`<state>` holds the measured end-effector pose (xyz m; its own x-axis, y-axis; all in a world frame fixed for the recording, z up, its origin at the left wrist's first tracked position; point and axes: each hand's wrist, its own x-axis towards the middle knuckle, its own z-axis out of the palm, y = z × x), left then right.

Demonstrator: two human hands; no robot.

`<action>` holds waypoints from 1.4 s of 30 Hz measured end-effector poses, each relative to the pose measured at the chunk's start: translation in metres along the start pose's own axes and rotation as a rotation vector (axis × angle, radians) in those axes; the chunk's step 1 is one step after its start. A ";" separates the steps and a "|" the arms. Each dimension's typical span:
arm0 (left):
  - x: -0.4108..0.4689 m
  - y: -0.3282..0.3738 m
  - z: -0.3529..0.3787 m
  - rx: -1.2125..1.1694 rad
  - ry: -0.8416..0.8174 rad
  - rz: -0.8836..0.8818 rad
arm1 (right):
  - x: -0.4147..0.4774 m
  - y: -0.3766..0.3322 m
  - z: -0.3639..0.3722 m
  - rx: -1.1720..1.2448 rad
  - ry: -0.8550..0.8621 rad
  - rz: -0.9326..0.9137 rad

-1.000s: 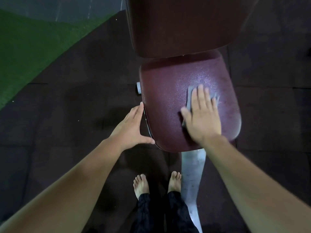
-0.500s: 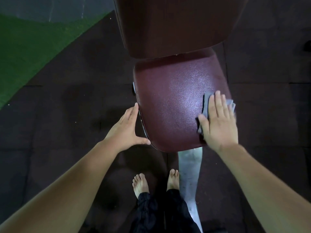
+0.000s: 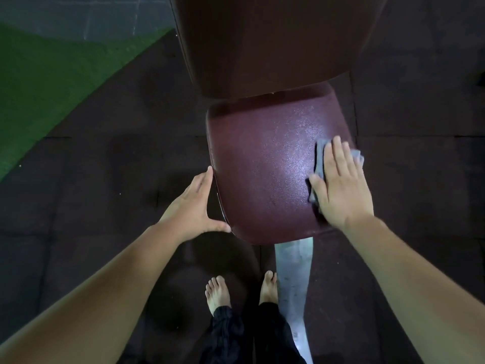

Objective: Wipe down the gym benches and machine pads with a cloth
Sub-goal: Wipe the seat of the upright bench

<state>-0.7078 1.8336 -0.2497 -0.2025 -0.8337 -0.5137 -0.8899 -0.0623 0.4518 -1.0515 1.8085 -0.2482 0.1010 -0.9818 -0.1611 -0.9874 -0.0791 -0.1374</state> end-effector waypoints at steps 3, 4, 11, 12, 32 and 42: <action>0.000 0.002 -0.002 -0.006 -0.001 0.000 | -0.020 0.004 0.003 -0.009 -0.052 -0.043; -0.001 0.002 -0.002 -0.004 0.001 0.000 | -0.008 0.004 0.000 -0.002 -0.046 -0.058; -0.001 -0.001 0.003 -0.004 0.022 -0.001 | 0.157 -0.007 -0.031 0.036 -0.002 -0.044; 0.000 -0.001 0.004 -0.006 0.026 -0.001 | 0.164 -0.008 -0.033 0.044 0.001 -0.037; 0.004 -0.010 0.005 -0.023 0.022 0.054 | 0.122 -0.174 -0.004 -0.020 -0.008 -0.220; 0.003 -0.010 0.006 -0.025 0.033 0.067 | 0.125 -0.049 -0.026 -0.033 0.039 0.197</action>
<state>-0.7017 1.8347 -0.2606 -0.2474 -0.8541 -0.4575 -0.8641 -0.0191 0.5029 -0.9935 1.6846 -0.2359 -0.0987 -0.9848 -0.1431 -0.9911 0.1102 -0.0745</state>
